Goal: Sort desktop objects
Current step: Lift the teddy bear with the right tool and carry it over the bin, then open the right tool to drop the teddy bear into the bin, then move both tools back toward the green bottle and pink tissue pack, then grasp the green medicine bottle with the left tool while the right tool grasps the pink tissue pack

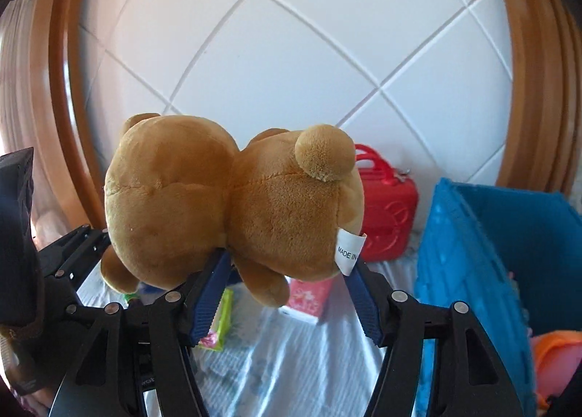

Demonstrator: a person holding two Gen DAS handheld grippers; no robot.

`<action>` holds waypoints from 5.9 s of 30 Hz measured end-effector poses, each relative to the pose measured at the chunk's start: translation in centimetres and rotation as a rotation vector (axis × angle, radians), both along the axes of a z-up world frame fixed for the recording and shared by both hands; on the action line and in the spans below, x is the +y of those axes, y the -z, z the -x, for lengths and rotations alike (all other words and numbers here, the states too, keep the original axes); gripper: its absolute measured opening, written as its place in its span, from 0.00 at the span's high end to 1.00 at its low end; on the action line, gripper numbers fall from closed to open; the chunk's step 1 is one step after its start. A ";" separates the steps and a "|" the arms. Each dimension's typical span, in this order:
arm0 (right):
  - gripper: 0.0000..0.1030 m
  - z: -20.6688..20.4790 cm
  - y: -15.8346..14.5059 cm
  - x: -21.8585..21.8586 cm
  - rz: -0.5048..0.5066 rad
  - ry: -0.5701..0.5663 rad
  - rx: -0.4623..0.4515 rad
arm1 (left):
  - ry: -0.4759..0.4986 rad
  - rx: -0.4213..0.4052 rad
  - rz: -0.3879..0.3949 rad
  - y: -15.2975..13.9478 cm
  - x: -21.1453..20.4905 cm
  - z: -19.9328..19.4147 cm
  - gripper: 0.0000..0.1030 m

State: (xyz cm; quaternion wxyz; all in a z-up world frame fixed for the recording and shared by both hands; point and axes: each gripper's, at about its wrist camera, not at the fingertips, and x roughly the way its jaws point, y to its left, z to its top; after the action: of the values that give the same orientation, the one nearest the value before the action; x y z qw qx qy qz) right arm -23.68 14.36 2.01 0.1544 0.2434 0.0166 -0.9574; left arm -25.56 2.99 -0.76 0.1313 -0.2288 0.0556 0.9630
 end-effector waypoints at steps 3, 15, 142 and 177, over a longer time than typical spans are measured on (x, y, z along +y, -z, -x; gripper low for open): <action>0.38 -2.7 -2.0 3.7 -0.002 0.081 0.042 | 0.082 0.031 -0.018 -2.4 4.7 -2.7 0.21; 0.38 -7.2 -6.2 20.8 -0.009 0.386 0.096 | 0.350 0.097 -0.008 -9.2 25.3 -8.2 0.21; 0.02 27.1 30.9 -11.0 -0.215 0.120 -0.640 | -0.892 -0.772 -0.190 31.6 -40.9 12.8 0.17; 0.09 29.1 35.0 -9.9 -0.181 0.133 -0.710 | -0.934 -0.692 -0.208 32.0 -41.7 10.7 0.44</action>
State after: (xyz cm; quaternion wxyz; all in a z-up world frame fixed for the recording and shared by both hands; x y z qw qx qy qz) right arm -52.74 4.43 -33.03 0.0656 0.5735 0.0308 -0.8160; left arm -36.27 -38.73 -32.73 -0.2742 -0.5158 -0.1919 0.7886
